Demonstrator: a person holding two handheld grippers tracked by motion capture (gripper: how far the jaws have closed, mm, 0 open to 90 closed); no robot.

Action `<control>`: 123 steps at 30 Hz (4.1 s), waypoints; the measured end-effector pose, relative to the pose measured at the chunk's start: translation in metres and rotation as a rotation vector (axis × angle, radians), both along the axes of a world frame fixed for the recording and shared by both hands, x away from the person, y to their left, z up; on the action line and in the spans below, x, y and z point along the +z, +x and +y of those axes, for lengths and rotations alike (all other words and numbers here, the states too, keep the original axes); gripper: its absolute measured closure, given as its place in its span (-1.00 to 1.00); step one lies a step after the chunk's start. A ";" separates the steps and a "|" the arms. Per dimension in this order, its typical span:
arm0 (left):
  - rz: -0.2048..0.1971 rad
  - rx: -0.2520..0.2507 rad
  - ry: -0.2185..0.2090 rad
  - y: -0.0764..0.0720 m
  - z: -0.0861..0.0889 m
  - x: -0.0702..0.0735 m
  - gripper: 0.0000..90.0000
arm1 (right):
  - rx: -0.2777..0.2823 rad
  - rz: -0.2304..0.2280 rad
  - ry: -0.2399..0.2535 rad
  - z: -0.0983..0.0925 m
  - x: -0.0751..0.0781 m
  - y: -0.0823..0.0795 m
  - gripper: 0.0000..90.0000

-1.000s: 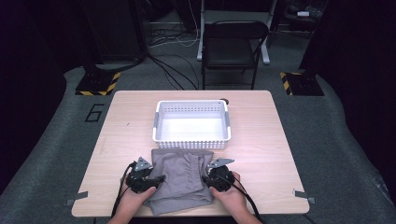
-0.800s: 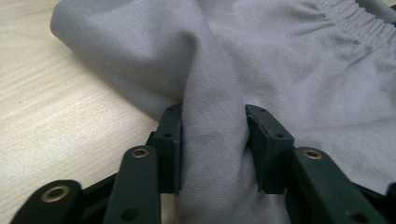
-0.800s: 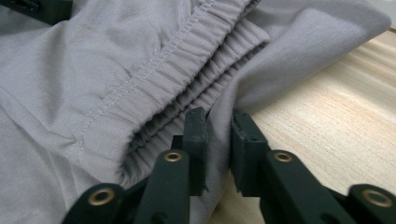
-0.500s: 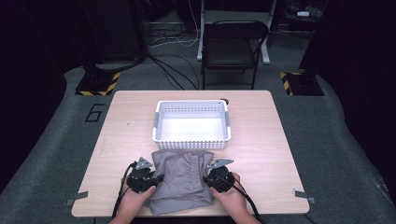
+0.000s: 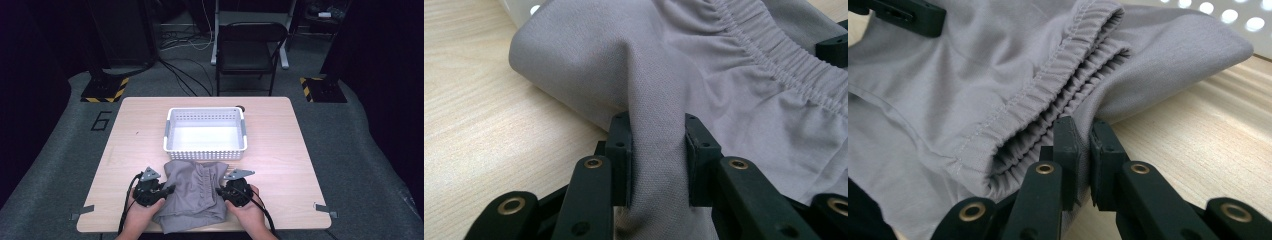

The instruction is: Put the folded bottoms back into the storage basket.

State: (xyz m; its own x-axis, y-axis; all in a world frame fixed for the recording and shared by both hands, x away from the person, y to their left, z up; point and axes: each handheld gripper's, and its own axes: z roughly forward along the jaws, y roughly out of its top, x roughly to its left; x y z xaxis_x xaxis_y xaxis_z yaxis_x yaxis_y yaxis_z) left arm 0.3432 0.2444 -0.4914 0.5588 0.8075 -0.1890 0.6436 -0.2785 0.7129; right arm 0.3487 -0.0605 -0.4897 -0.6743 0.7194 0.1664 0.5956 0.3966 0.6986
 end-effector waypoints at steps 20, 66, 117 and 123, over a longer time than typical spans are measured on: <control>0.012 -0.003 -0.028 -0.001 0.001 0.034 0.56 | 0.000 -0.006 0.055 -0.009 0.030 0.001 0.86; -0.026 -0.064 -0.034 0.005 -0.001 0.120 0.56 | 0.037 -0.083 0.083 -0.021 0.116 0.000 0.86; -0.045 -0.062 -0.019 0.077 -0.023 0.153 0.56 | -0.047 -0.118 0.023 -0.033 0.150 0.058 0.86; -0.056 -0.056 -0.011 0.089 -0.027 0.161 0.56 | -0.056 -0.109 0.006 -0.033 0.158 0.072 0.86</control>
State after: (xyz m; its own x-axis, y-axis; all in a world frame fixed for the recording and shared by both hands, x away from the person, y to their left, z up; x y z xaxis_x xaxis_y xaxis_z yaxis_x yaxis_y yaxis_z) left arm 0.4326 0.2175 -0.3306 0.6127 0.7728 -0.1653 0.5864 -0.3044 0.7506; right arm 0.4205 -0.0939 -0.3320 -0.6477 0.7554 0.0989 0.5372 0.3608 0.7624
